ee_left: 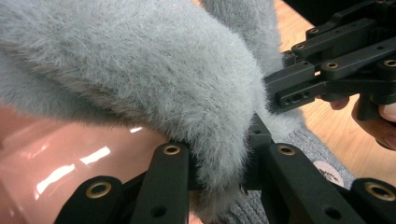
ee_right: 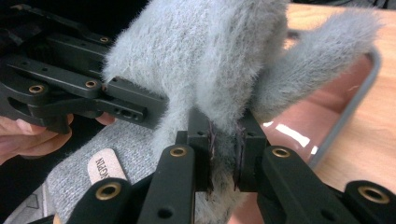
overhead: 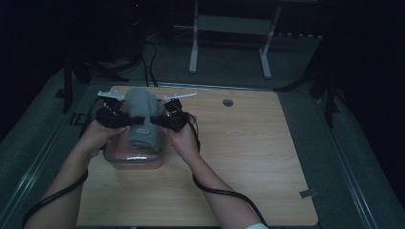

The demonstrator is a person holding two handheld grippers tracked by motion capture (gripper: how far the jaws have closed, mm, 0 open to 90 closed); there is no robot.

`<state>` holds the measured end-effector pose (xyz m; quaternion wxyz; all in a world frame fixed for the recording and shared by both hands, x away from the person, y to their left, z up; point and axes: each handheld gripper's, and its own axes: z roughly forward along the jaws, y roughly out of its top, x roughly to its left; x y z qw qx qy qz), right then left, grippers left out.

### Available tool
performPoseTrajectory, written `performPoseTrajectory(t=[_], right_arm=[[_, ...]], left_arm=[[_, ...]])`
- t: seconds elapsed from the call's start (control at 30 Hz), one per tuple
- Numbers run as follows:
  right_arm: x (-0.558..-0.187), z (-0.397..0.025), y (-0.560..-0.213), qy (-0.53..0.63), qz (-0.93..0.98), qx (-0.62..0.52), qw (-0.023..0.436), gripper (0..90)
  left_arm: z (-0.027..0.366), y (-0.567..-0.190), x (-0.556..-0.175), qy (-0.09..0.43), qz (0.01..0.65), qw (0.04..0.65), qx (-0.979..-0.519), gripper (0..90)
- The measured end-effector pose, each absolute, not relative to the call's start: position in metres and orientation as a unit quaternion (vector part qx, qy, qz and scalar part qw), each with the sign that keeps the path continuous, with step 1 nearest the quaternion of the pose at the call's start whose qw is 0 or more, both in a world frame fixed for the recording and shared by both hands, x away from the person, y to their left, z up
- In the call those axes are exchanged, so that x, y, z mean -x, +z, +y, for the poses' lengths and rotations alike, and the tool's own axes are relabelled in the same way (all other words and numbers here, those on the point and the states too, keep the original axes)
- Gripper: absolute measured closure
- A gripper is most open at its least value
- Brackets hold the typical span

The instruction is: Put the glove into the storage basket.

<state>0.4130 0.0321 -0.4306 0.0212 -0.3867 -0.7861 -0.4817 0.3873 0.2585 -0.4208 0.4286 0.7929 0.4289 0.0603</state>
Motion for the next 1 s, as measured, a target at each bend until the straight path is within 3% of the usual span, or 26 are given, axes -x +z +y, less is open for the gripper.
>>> performPoseTrajectory(t=[0.37,1.0], right_arm=[[-0.417,0.051,-0.467,-0.438,-0.806,0.397,0.013,80.0],[-0.422,0.071,-0.492,-0.373,-0.837,0.399,-0.018,79.6]], left_arm=[[0.266,-0.462,-0.393,0.038,0.453,0.414,-0.789,77.2],[0.257,-0.484,-0.404,0.041,0.473,0.34,-0.811,77.0]])
